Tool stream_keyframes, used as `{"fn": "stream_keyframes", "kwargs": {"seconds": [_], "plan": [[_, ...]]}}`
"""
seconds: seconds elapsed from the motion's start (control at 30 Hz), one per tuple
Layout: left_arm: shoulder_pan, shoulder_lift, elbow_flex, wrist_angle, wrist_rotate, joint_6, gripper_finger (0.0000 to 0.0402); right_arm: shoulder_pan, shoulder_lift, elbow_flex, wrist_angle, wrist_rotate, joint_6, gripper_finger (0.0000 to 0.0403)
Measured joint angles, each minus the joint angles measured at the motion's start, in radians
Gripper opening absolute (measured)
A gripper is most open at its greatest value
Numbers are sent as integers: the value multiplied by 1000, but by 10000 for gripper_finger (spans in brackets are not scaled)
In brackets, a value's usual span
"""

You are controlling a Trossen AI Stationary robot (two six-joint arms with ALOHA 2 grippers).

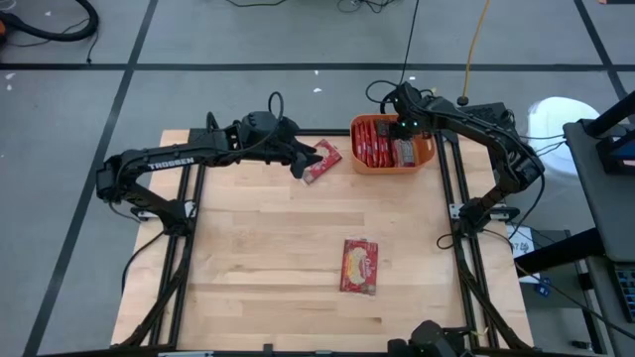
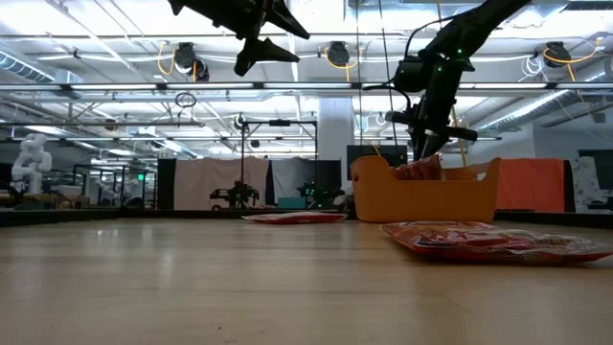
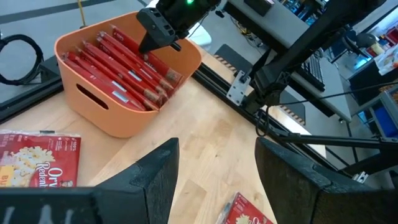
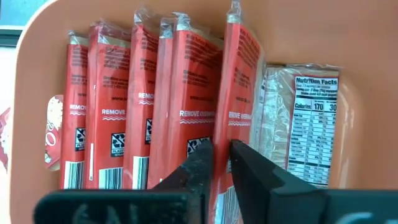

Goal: Sort popcorn bags into baskets
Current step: Put the red popcorn bag into the orange bin

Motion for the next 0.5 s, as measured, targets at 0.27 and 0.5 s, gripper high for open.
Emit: {"fn": "stream_keyframes", "kwargs": {"seconds": [0.27, 0.5], "plan": [[1, 0, 0, 0, 0, 4, 214, 0, 0, 0, 0, -1, -6, 6], [1, 0, 0, 0, 0, 4, 214, 7, 0, 0, 7, -31, 20, 2]]}}
